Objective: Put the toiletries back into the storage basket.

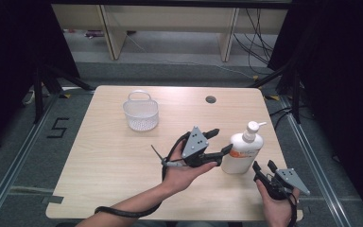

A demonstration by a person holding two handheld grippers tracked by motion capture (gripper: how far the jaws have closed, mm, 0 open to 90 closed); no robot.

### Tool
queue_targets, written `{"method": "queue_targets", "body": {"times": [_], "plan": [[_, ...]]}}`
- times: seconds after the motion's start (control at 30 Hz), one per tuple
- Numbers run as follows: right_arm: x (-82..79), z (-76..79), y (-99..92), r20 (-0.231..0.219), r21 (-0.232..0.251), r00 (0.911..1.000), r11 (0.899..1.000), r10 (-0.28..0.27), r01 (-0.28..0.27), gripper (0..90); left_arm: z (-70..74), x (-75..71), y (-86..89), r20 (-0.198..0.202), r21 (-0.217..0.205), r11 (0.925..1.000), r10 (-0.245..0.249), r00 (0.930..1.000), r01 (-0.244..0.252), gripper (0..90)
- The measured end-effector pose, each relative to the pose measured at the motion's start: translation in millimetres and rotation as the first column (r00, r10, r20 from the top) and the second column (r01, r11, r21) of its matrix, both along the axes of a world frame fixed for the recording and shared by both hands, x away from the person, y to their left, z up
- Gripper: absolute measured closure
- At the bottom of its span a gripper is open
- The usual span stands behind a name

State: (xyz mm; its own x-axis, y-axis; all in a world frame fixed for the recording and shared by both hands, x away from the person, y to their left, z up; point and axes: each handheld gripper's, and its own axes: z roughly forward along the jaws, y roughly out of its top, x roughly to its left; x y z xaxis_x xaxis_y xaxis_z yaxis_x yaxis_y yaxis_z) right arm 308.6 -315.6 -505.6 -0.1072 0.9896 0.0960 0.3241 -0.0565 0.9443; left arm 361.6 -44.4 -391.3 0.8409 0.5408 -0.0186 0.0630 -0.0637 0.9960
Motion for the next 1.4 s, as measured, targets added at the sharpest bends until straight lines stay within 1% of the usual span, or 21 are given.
{"method": "queue_targets", "body": {"times": [0.07,0.1,0.27,0.53,0.57,0.63,0.67,0.77,0.8,0.83,0.87,0.9,0.93,1.0,1.07,1.13,1.17,1.2,1.27,1.33,1.4], "plan": [[-1.0,0.7,1.1,-0.019,0.001,0.9998,1.0,-0.005,0.005,40.9,1.3,1.5,-8.7,0.001,-0.008,1.0,-0.004,1.0,0.004,37.1],[-0.8,0.3,2.8,-0.024,0.03,0.9997,1.0,0.0,0.001,40.8,1.8,2.2,-13.2,0.0,-0.01,0.9999,-0.004,1.0,0.004,37.2],[1.7,-2.5,0.4,0.002,0.008,1.0,1.0,0.007,-0.007,40.6,2.5,6.4,-32.1,0.0,-0.017,0.9998,0.007,1.0,-0.007,37.5],[1.5,-3.5,1.9,-0.022,0.022,0.9997,1.0,0.007,-0.007,40.2,8.0,12.8,-53.2,0.001,-0.023,0.9994,0.027,0.9996,-0.027,37.5],[2.0,-3.7,0.5,-0.023,-0.006,0.9997,1.0,0.004,-0.004,40.2,8.7,13.1,-55.9,-0.003,-0.034,0.999,0.028,0.9996,-0.028,37.6],[1.3,-3.2,0.6,-0.028,-0.002,0.9996,1.0,0.004,-0.004,40.1,9.8,14.8,-58.2,-0.003,-0.02,0.9995,0.024,0.9997,-0.024,37.8],[2.4,-4.4,0.8,-0.007,0.01,1.0,1.0,0.007,-0.007,40.1,10.2,15.5,-59.7,-0.008,-0.026,0.9993,0.026,0.9996,-0.026,38.0],[2.2,-4.8,0.2,-0.01,0.002,1.0,1.0,0.002,-0.002,40.1,11.5,17.2,-63.1,-0.008,-0.029,0.9992,0.028,0.9996,-0.028,38.9],[0.2,-4.3,3.7,-0.042,0.053,0.9991,0.999,-0.009,0.012,40.0,11.7,17.5,-63.9,-0.008,-0.028,0.9992,0.028,0.9996,-0.028,39.2],[-0.7,-3.6,3.5,-0.057,0.05,0.9983,0.999,-0.013,0.016,40.0,12.0,17.7,-64.8,-0.007,-0.028,0.9992,0.028,0.9996,-0.029,39.5],[0.5,-3.9,-0.7,-0.036,-0.006,0.9994,1.0,-0.004,0.003,40.0,12.3,17.7,-65.7,-0.008,-0.028,0.9992,0.029,0.9996,-0.029,39.7],[1.0,-4.7,-1.1,-0.038,-0.017,0.9993,1.0,-0.009,0.008,40.0,12.9,17.8,-66.3,-0.007,-0.027,0.9993,0.028,0.9996,-0.028,39.9],[0.5,-4.5,-0.7,-0.037,-0.002,0.9993,1.0,-0.003,0.003,40.0,13.6,17.7,-66.9,-0.006,-0.026,0.9993,0.028,0.9996,-0.028,40.3],[0.2,-4.8,-0.7,-0.042,-0.009,0.9991,1.0,-0.006,0.006,40.0,15.3,17.1,-68.0,-0.002,-0.029,0.9991,0.031,0.9995,-0.031,41.3],[2.3,-7.0,-0.2,-0.012,0.004,0.9999,1.0,0.001,-0.001,40.0,17.2,16.5,-68.6,0.003,-0.027,0.9991,0.034,0.9994,-0.034,42.5],[2.2,-7.5,0.2,-0.014,0.013,0.9999,1.0,0.001,-0.001,40.0,18.0,16.6,-69.2,0.003,-0.029,0.9989,0.038,0.9993,-0.037,44.5],[1.0,-7.2,3.3,-0.034,0.058,0.9994,0.998,-0.006,0.008,40.0,18.0,16.8,-69.7,0.005,-0.027,0.9988,0.041,0.9991,-0.041,45.5],[2.2,-7.4,-0.7,-0.014,0.007,0.9999,1.0,0.007,-0.007,40.0,18.0,16.9,-70.0,0.003,-0.025,0.9988,0.042,0.9991,-0.042,46.4],[0.7,-5.8,-0.1,-0.04,0.008,0.9992,1.0,-0.007,0.007,40.0,18.0,17.1,-71.1,0.006,-0.022,0.9988,0.045,0.999,-0.045,47.8],[0.7,-5.8,-0.2,-0.039,0.009,0.9992,1.0,-0.008,0.008,40.0,17.8,17.1,-72.3,0.004,-0.02,0.9986,0.049,0.9988,-0.049,49.2],[1.9,-7.2,-1.0,-0.013,0.002,0.9999,1.0,-0.007,0.007,40.0,17.1,17.4,-73.3,0.001,-0.019,0.9986,0.05,0.9987,-0.05,50.5]]}}
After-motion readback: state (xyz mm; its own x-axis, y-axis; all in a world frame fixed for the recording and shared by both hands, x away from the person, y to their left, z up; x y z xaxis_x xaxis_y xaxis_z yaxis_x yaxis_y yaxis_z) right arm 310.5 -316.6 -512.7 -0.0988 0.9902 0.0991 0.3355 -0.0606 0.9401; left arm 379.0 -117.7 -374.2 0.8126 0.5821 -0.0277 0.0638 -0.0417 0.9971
